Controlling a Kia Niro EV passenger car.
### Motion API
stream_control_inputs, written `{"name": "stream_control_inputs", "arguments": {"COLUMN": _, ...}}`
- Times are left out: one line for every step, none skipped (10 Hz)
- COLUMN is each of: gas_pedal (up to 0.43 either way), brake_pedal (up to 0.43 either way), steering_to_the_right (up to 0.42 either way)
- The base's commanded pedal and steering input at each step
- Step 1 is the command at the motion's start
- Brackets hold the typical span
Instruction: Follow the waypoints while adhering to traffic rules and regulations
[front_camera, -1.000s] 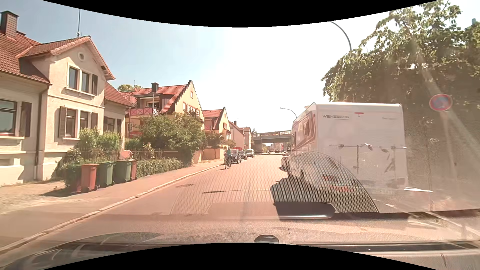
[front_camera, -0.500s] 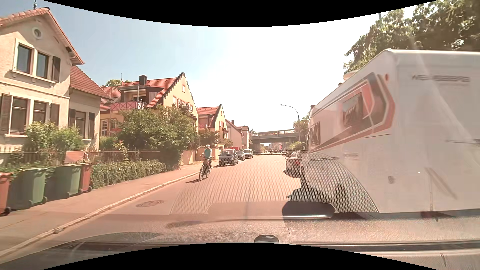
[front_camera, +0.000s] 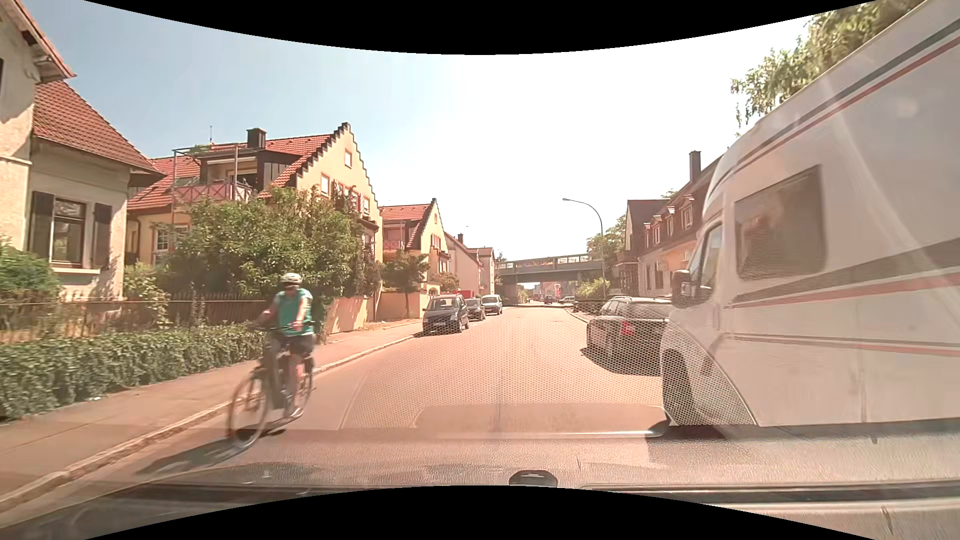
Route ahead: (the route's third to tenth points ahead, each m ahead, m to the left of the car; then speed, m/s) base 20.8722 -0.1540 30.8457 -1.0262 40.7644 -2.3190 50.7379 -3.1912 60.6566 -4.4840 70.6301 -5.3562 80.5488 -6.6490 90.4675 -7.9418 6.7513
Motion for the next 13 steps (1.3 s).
{"name": "stream_control_inputs", "arguments": {"gas_pedal": 0.079, "brake_pedal": 0.000, "steering_to_the_right": 0.018}}
{"name": "stream_control_inputs", "arguments": {"gas_pedal": 0.079, "brake_pedal": 0.000, "steering_to_the_right": 0.018}}
{"name": "stream_control_inputs", "arguments": {"gas_pedal": 0.079, "brake_pedal": 0.000, "steering_to_the_right": 0.019}}
{"name": "stream_control_inputs", "arguments": {"gas_pedal": 0.079, "brake_pedal": 0.000, "steering_to_the_right": 0.021}}
{"name": "stream_control_inputs", "arguments": {"gas_pedal": 0.079, "brake_pedal": 0.000, "steering_to_the_right": 0.023}}
{"name": "stream_control_inputs", "arguments": {"gas_pedal": 0.079, "brake_pedal": 0.000, "steering_to_the_right": 0.025}}
{"name": "stream_control_inputs", "arguments": {"gas_pedal": 0.079, "brake_pedal": 0.000, "steering_to_the_right": 0.028}}
{"name": "stream_control_inputs", "arguments": {"gas_pedal": 0.079, "brake_pedal": 0.000, "steering_to_the_right": 0.031}}
{"name": "stream_control_inputs", "arguments": {"gas_pedal": 0.079, "brake_pedal": 0.000, "steering_to_the_right": 0.033}}
{"name": "stream_control_inputs", "arguments": {"gas_pedal": 0.079, "brake_pedal": 0.000, "steering_to_the_right": 0.034}}
{"name": "stream_control_inputs", "arguments": {"gas_pedal": 0.079, "brake_pedal": 0.000, "steering_to_the_right": 0.036}}
{"name": "stream_control_inputs", "arguments": {"gas_pedal": 0.079, "brake_pedal": 0.000, "steering_to_the_right": 0.039}}
{"name": "stream_control_inputs", "arguments": {"gas_pedal": 0.079, "brake_pedal": 0.000, "steering_to_the_right": 0.043}}
